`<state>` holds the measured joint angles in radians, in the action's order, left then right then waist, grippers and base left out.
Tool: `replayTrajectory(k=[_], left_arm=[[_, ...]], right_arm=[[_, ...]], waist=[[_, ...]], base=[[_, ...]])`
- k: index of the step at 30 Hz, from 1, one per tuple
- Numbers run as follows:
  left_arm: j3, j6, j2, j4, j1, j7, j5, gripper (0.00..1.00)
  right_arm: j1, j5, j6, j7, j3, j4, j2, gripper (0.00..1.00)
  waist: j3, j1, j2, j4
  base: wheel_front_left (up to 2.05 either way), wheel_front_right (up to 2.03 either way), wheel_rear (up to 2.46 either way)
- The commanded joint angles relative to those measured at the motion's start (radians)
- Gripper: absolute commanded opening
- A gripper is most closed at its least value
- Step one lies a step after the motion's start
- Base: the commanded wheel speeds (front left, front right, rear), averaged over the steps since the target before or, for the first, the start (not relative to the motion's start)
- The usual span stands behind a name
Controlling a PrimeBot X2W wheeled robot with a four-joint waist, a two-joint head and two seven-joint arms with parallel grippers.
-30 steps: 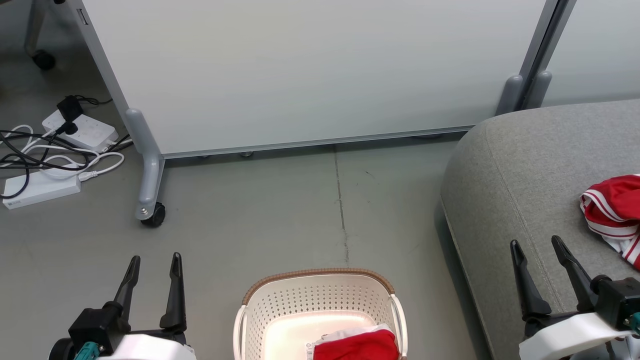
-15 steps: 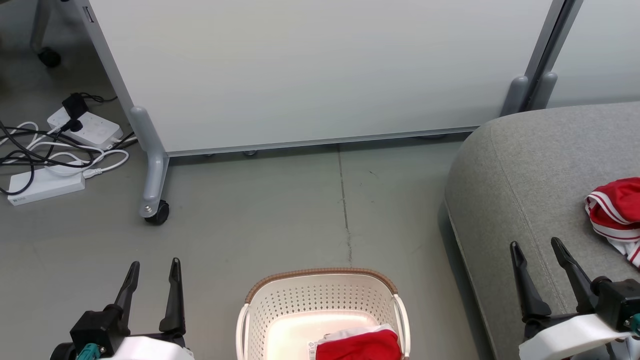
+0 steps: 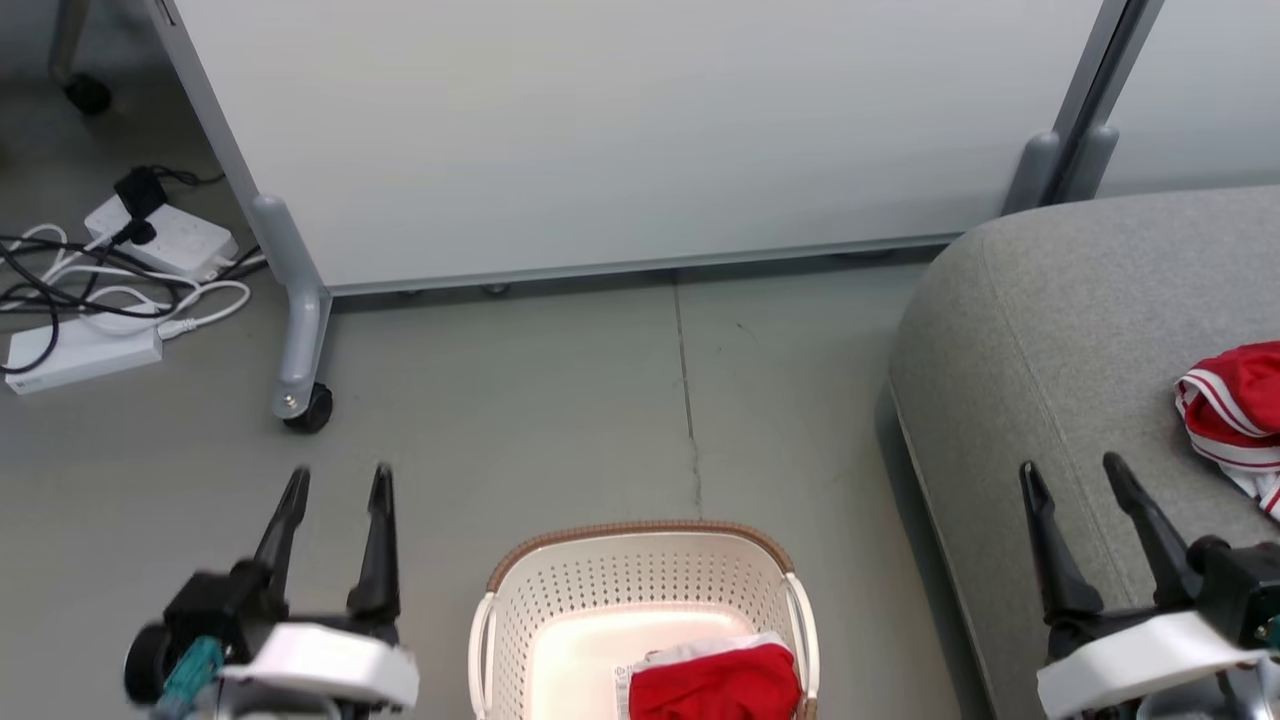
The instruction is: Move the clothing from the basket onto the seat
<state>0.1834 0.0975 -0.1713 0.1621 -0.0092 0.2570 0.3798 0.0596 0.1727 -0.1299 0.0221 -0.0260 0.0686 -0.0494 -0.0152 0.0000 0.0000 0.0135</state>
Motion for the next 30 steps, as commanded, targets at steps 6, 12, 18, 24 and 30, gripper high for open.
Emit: replayTrajectory(k=[6,12,18,24,30], left_arm=[[0.086,-0.037,0.021,0.006,-0.172,-0.031,-0.052,1.00],[0.210,-0.087,0.068,0.125,-0.325,-0.063,-0.113,1.00],[0.279,-0.141,0.096,0.312,-0.453,-0.068,-0.120,1.00],[0.328,-0.185,0.101,0.522,-0.583,-0.104,-0.122,1.00],[0.364,-0.215,0.088,0.717,-0.706,-0.167,-0.110,1.00]], right_arm=[[-0.072,-0.016,-0.002,0.001,0.009,0.050,-0.003,1.00],[-0.153,-0.008,-0.002,0.016,0.020,0.091,-0.003,1.00],[-0.250,0.011,-0.002,0.057,0.064,0.097,-0.003,1.00],[-0.326,0.040,-0.002,0.118,0.101,0.086,-0.003,1.00],[-0.385,0.085,-0.002,0.181,0.148,0.066,-0.002,1.00]], waist=[[-0.126,0.0000,0.0000,-0.027],[-0.298,0.0000,0.0000,-0.079],[-0.478,0.0000,0.0000,-0.162],[-0.630,0.0000,0.0000,-0.236],[-0.759,0.0000,0.0000,-0.315]], base=[[0.00,0.00,0.00],[0.00,0.00,0.00],[0.00,0.00,0.00],[0.00,0.00,0.00],[0.00,0.00,0.00]])
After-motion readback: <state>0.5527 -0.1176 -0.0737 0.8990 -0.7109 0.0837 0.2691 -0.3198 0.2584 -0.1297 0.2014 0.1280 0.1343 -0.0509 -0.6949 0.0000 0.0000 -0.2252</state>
